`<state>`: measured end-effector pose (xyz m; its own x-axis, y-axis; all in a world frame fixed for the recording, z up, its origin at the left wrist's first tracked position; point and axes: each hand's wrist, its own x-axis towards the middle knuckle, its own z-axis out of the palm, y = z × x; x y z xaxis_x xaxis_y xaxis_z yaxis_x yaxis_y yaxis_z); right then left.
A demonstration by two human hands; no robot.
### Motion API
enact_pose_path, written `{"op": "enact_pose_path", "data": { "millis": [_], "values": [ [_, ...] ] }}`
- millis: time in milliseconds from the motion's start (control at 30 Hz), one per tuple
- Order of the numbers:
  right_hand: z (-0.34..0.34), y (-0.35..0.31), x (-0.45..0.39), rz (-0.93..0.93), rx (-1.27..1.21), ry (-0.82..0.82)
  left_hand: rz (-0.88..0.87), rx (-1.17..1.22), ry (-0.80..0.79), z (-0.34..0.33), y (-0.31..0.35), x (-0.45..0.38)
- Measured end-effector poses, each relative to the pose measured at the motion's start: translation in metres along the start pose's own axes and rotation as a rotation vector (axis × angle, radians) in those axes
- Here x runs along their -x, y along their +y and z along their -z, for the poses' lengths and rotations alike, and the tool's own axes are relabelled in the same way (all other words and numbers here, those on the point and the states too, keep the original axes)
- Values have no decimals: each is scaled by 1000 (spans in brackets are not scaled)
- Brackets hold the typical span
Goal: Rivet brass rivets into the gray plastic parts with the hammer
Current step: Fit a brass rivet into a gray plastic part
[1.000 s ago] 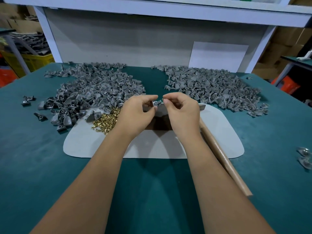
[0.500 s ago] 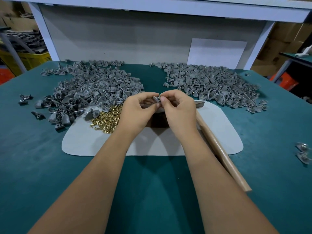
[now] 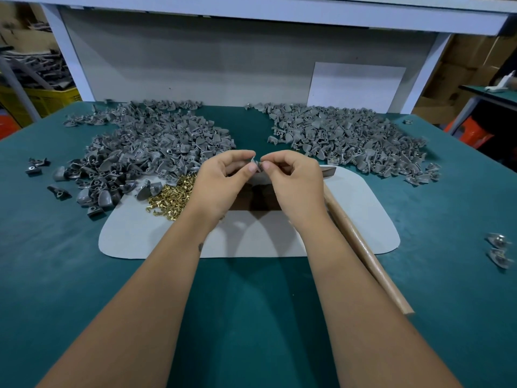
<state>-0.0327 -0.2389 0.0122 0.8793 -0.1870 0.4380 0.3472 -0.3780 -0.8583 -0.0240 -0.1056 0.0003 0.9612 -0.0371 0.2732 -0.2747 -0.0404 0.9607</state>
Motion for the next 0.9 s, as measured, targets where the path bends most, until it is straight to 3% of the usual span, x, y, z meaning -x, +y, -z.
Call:
{"op": "enact_pose_path", "data": {
  "millis": [900],
  "values": [
    [-1,0,0,16,5,-2,-31,79,7,0,-7,-3]
  ]
}}
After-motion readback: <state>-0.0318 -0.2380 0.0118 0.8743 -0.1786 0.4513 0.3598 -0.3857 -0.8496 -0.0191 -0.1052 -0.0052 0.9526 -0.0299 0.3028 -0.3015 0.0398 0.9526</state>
